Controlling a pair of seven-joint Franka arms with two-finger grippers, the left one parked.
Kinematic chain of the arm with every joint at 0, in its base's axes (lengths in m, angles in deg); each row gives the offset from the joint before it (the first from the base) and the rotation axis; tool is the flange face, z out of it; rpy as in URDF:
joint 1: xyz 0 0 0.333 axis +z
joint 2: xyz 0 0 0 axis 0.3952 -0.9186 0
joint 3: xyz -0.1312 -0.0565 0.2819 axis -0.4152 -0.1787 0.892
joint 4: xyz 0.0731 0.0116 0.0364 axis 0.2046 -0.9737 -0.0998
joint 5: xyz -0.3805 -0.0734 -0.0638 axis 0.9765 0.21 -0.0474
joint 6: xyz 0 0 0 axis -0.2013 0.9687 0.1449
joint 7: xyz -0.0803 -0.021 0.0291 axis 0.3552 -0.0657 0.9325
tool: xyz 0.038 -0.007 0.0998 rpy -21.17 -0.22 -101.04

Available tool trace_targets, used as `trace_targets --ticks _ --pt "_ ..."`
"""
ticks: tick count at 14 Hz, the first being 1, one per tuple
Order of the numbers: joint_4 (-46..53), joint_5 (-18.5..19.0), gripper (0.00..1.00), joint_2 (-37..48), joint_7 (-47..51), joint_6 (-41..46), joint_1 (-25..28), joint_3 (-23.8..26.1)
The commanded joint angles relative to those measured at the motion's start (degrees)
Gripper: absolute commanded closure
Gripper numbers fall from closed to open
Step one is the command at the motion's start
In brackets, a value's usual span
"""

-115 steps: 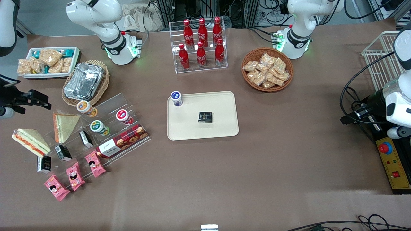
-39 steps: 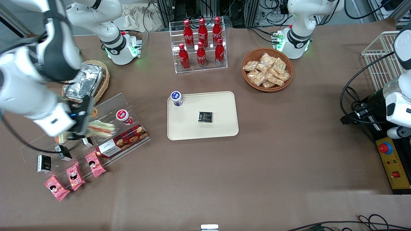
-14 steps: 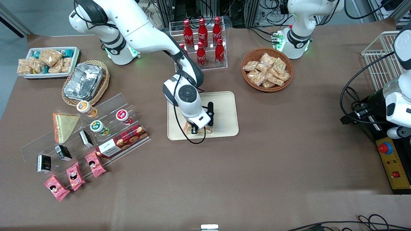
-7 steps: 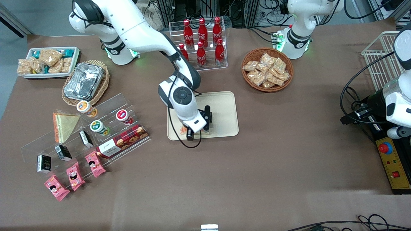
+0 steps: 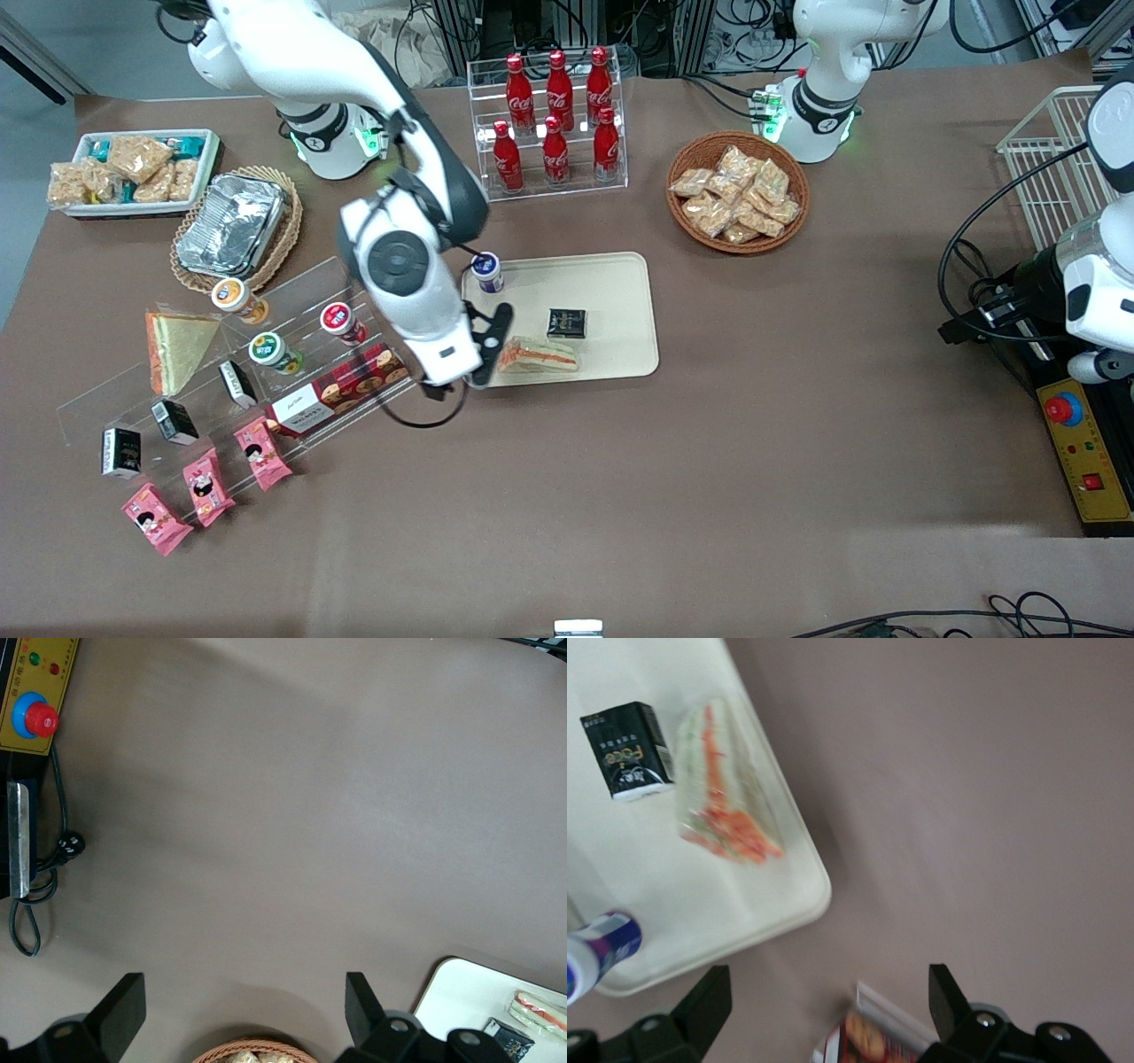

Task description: Place sandwich on tray

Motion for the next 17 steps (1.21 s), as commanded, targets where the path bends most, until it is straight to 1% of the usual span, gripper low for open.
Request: trace_targets --ticks 1,4,7,8,10,13,14,16,17 --pt "-0.95 -0.93 0.01 6.65 5.85 6.20 -0.54 -4.37" --pt "-0.95 -0.58 0.01 11.40 10.78 7.19 -0.54 -12.36" --pt "-0.86 -1.20 0.01 13.77 14.30 7.71 -0.72 -22.55" --pt "-0.86 -1.20 0.01 14.40 14.39 9.37 -1.42 -24.41" --pt "-0.86 -1.20 0.01 16.33 14.66 13.76 -6.84 -23.91" --pt "-0.77 -0.32 0.01 18.44 16.06 14.74 -13.00 -21.98" --pt "-0.68 -0.40 0.01 18.71 16.06 15.79 -16.42 -19.97" --pt "-0.24 -0.49 0.01 18.88 16.15 16.07 -25.37 -12.78" --pt "-0.33 -0.41 0.01 19.15 16.15 16.15 -28.90 -9.52"
